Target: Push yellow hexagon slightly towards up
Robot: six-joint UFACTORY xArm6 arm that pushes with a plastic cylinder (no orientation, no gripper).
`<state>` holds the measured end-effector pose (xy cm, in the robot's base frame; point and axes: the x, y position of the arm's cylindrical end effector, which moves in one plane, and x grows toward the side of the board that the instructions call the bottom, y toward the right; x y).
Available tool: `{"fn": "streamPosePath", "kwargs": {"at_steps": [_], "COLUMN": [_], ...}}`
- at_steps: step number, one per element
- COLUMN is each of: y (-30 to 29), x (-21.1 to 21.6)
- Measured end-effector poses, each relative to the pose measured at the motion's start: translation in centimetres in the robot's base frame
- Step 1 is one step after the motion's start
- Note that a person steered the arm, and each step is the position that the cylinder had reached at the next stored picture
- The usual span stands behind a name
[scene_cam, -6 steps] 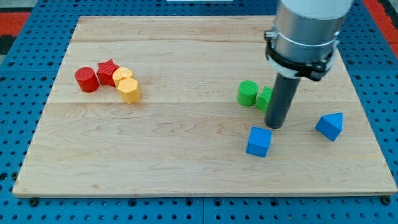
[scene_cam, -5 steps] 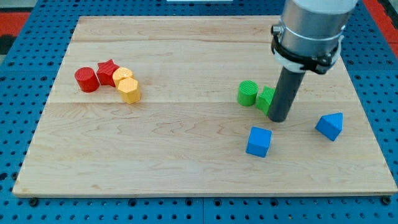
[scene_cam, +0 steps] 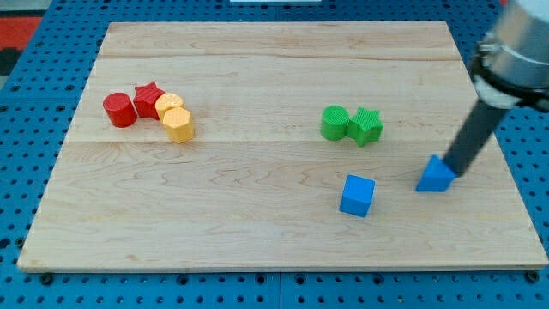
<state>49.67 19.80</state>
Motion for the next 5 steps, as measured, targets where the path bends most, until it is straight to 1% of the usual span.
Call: {"fn": "streamPosePath", "kwargs": {"at_steps": [1,3,4,5], "y": [-5.4,-9.7,-14.3,-16.2], "x": [0.2,-0.6,-0.7,-0.8]}}
